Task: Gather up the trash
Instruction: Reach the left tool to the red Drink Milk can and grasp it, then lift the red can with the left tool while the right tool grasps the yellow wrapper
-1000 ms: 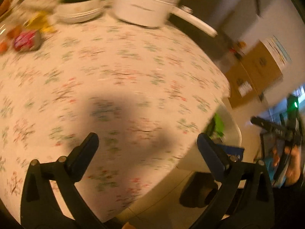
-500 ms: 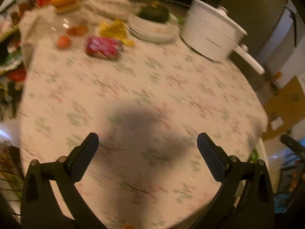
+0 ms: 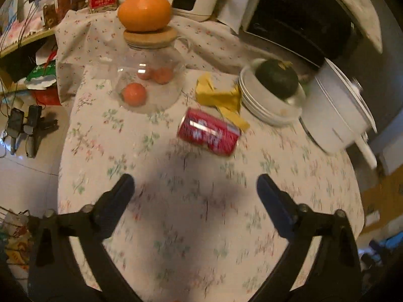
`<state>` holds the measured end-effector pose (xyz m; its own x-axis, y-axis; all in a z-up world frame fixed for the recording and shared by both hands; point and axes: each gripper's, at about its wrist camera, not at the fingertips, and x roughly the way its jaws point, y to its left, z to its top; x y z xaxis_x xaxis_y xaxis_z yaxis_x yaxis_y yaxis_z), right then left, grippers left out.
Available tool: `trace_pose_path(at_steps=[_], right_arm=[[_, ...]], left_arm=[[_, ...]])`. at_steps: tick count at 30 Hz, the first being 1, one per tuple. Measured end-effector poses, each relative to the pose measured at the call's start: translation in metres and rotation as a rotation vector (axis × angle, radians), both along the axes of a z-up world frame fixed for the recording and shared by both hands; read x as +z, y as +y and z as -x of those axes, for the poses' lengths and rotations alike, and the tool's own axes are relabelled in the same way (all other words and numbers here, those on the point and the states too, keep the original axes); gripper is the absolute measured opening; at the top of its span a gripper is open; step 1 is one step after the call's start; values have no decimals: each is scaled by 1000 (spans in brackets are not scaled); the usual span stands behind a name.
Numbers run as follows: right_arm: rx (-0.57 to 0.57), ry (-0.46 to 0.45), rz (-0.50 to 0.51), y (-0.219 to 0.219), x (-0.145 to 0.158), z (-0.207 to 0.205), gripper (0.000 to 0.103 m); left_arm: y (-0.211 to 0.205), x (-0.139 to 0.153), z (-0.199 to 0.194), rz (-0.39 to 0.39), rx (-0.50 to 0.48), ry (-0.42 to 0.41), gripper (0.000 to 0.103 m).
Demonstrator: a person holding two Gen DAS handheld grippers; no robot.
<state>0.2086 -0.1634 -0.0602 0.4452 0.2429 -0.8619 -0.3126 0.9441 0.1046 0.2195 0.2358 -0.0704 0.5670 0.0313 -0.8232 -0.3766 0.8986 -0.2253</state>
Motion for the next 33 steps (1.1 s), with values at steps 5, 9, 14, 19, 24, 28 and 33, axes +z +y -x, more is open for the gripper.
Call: trace_pose_path(at_steps=[5, 9, 14, 19, 24, 28, 33], right_arm=[[22, -34, 32, 15, -3, -16, 82], [51, -47, 49, 24, -7, -23, 82], [63, -34, 47, 28, -15, -24, 82], [58, -22, 66, 25, -21, -26, 82], [53, -19, 78, 21, -23, -27, 82], [55, -10, 87, 21, -24, -27, 82], [74, -7, 107, 29, -22, -25, 82]], left_arm=[[0, -13, -37, 34, 40, 23, 84], [-1, -26, -60, 49, 104, 53, 83], [5, -39, -77, 79, 194, 74, 83], [13, -54, -90, 125, 275, 99, 83], [9, -67, -96, 150, 285, 116, 76], [6, -76, -97, 201, 270, 115, 66], [9, -80, -88, 220, 236, 101, 60]])
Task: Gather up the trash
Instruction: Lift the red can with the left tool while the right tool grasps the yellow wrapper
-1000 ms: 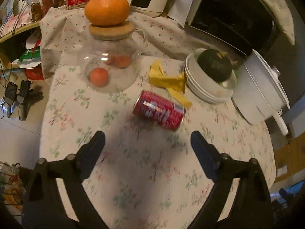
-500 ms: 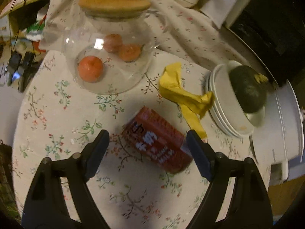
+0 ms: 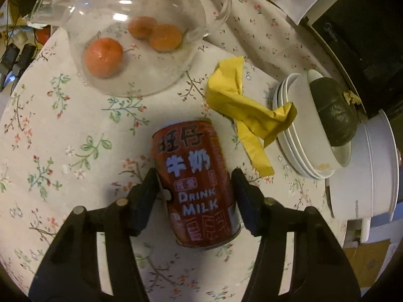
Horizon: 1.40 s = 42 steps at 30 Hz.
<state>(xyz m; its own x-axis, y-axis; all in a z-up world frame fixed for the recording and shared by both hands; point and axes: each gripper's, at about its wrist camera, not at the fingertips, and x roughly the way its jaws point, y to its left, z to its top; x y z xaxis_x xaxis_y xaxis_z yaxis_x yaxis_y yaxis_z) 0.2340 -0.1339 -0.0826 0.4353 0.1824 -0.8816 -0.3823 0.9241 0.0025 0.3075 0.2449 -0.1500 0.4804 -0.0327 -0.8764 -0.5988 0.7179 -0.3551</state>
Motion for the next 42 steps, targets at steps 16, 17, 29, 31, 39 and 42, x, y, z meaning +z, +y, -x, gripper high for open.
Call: trace_pose_path(at_steps=[16, 17, 29, 31, 39, 42], right_arm=[[106, -13, -161, 128, 31, -35, 82], [109, -6, -178, 140, 31, -39, 82], [34, 85, -324, 263, 11, -122, 76], [4, 101, -349, 274, 6, -136, 76], [-187, 171, -436, 296, -23, -184, 65], [-241, 190, -463, 302, -35, -195, 51]], left_arm=[[12, 73, 130, -66, -163, -186, 59], [12, 77, 138, -69, -172, -196, 59], [42, 95, 179, -73, -166, -279, 59], [50, 95, 180, -74, -150, -281, 59], [76, 95, 186, -115, -97, -270, 59], [75, 97, 184, -132, -105, -270, 59]])
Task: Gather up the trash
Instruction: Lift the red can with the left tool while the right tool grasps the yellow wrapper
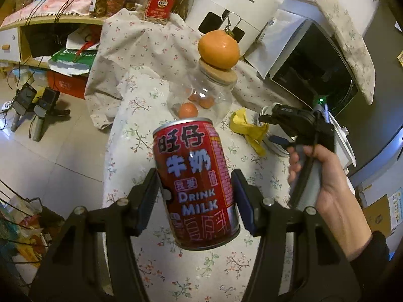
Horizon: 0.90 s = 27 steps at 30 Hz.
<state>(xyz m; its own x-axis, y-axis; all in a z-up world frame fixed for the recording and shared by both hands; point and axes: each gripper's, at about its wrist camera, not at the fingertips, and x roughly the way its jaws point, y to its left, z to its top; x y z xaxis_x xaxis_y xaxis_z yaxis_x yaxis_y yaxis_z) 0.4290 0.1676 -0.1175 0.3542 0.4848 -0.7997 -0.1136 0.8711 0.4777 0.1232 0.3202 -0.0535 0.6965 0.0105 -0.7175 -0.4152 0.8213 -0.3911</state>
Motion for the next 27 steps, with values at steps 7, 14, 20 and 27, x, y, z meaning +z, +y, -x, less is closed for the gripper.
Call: trace_pose_path(at_steps=[7, 14, 20, 27], right_arm=[[-43, 13, -7, -6, -12, 0, 15], [12, -46, 27, -39, 6, 26, 12], [23, -86, 38, -100, 31, 67, 12], [-9, -131, 87, -193, 58, 119, 12]], left_arm=[[-4, -1, -3, 4, -14, 6, 59], [-17, 3, -7, 22, -45, -1, 59], [-38, 13, -9, 47, -83, -32, 59], [-70, 29, -6, 72, -148, -78, 59]])
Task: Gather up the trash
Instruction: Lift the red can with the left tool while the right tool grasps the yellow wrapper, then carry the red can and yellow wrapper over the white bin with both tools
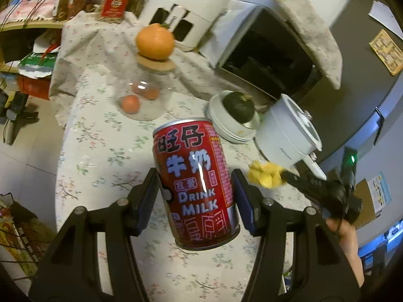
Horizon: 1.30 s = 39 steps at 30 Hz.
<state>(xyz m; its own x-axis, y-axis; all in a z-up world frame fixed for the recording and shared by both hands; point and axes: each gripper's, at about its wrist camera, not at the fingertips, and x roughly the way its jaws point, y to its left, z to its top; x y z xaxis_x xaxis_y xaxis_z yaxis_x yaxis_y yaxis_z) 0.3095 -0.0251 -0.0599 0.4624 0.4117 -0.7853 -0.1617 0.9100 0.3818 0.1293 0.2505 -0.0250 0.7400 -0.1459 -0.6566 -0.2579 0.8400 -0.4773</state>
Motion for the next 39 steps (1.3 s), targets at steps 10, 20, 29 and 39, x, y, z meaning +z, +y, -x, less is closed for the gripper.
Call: trace_pose_path(at_steps=[10, 20, 29, 39], right_arm=[[-72, -22, 77, -114, 9, 65, 12], [-58, -82, 161, -183, 28, 119, 12], [-25, -160, 254, -234, 38, 155, 12], [-78, -238, 235, -296, 62, 192, 12]], left_arm=[[-52, 13, -4, -14, -92, -27, 59], [-110, 13, 3, -67, -199, -32, 59], [-174, 7, 4, -128, -329, -30, 59], [-240, -10, 6, -73, -501, 0, 59]])
